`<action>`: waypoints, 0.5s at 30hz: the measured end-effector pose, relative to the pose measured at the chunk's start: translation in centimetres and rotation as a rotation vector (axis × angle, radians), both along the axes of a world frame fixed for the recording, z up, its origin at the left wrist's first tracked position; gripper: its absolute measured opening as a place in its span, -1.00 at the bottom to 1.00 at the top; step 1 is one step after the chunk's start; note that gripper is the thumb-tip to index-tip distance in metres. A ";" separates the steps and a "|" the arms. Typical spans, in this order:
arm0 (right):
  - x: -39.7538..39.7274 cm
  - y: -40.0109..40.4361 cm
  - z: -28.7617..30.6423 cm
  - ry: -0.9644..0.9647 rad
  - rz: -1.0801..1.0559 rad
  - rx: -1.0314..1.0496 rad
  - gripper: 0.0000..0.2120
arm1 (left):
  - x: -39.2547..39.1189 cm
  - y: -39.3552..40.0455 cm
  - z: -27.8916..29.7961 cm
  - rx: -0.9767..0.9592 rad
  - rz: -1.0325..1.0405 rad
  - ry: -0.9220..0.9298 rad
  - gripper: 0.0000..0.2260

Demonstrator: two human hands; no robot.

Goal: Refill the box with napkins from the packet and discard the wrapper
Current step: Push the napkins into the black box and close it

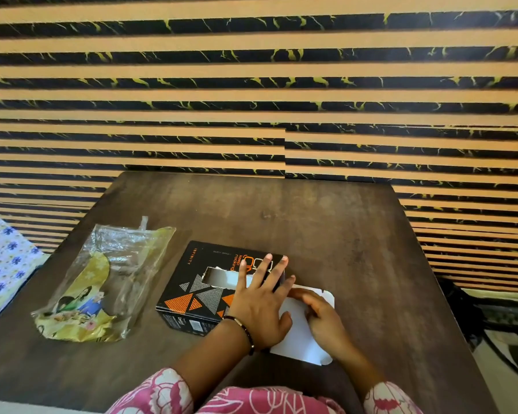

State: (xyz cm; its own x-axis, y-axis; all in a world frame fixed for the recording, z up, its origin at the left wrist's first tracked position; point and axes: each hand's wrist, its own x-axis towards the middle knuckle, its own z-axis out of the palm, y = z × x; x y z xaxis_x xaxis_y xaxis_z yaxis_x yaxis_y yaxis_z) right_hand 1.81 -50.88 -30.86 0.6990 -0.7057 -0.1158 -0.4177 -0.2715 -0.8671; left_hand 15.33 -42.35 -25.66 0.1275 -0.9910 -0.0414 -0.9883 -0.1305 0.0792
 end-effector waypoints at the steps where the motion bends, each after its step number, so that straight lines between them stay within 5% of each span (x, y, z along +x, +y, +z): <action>1: 0.0 0.3 0.0 0.006 -0.009 -0.022 -0.49 | 0.0 0.0 0.0 -0.001 0.015 0.000 -0.43; 7: -0.8 0.9 -0.6 0.154 -0.469 -0.296 -0.57 | -0.2 0.5 0.1 -0.044 0.050 0.060 -0.47; 15: 0.1 2.3 0.0 -0.169 -0.675 0.180 -0.66 | -0.2 0.6 0.4 -0.031 0.077 0.080 -0.57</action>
State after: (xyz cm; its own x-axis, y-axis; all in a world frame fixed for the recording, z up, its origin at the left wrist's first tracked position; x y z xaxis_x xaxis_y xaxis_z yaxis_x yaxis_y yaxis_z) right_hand 1.93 -48.58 -30.84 0.1354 -0.9705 -0.1997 -0.3004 0.1518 -0.9416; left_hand 15.09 -41.75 -25.22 0.2013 -0.9792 -0.0236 -0.9657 -0.2024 0.1628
